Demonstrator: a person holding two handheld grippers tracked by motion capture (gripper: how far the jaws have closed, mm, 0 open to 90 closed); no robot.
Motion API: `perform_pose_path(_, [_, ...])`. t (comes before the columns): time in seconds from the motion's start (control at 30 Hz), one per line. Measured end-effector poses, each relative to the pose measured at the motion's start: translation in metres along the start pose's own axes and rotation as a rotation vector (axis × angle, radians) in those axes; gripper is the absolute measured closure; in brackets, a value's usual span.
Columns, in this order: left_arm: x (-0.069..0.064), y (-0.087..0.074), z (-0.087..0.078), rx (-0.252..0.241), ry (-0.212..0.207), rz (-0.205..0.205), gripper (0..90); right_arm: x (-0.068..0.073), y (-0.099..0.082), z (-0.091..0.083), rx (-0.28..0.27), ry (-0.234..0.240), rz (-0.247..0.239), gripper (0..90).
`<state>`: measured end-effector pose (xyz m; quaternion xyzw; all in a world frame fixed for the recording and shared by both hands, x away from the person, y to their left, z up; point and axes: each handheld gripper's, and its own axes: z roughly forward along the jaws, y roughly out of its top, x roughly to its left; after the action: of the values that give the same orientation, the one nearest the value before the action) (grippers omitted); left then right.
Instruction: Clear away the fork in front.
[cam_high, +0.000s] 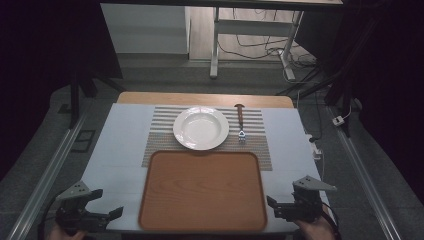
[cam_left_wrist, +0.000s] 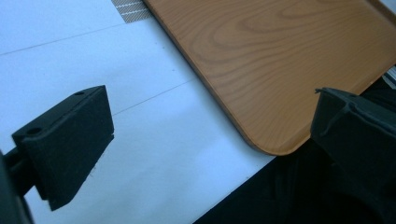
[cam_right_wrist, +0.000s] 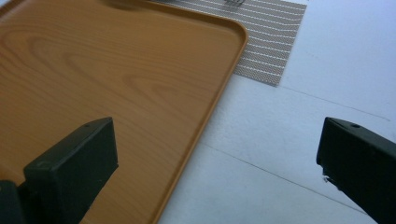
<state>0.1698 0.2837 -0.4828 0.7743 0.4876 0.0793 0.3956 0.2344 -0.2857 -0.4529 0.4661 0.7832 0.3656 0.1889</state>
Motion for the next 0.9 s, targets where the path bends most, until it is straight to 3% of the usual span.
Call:
perform_pose_path(0.33, [0.0027,0.0008,0.0014,0.005,-0.033,-0.013,0.0,0.0014,0.0009,0.0017,0.019,0.014,-0.016,0.0])
perform_pose_path(0.9, [0.0016,0.0016,0.0036,0.025,-0.024,-0.010,0.0,0.0032,0.0019,0.0034,0.041,0.050,-0.042,0.0])
